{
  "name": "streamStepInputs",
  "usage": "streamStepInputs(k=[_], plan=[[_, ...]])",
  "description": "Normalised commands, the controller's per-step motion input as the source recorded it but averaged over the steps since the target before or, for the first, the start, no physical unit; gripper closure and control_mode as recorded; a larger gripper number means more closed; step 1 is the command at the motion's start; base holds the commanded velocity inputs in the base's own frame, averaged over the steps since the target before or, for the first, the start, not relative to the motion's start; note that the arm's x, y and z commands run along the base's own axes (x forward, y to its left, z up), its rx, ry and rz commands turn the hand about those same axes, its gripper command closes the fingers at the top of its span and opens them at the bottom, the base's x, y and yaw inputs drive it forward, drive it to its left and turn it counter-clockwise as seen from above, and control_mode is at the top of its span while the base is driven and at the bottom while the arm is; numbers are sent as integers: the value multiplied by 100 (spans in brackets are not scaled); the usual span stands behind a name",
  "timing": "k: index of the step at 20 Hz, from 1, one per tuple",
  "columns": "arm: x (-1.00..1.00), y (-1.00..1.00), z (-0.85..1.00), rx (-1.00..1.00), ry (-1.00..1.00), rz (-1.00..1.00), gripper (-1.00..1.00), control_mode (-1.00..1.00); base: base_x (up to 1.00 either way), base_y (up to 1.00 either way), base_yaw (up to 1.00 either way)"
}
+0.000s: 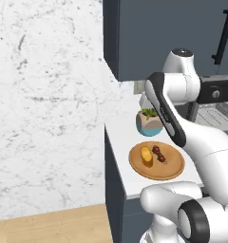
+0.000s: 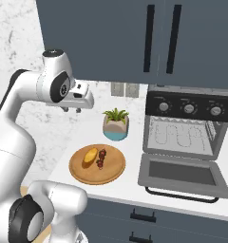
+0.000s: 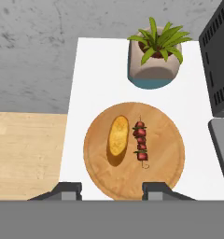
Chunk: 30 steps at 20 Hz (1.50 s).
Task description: Pick up the kebab skewer and baguette bread, and place them inside the toaster oven. Close the toaster oven door and start by setting the timer.
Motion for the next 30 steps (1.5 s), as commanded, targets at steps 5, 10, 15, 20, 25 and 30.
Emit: streamStepInputs(k=[5,10,15,20,25,30], plan=[[0,0,0,0,0,0,-100,100,0,-2,0],[0,0,0,0,0,0,-100,100,0,-50,0],[0,0,0,0,0,0,-100,100,0,-66,0],[0,0,0,0,0,0,-100,100,9,-55,-3],[0,0,0,0,0,0,-100,100,-4,-17,-15],[0,0,0,0,0,0,-100,100,-18,0,-1]])
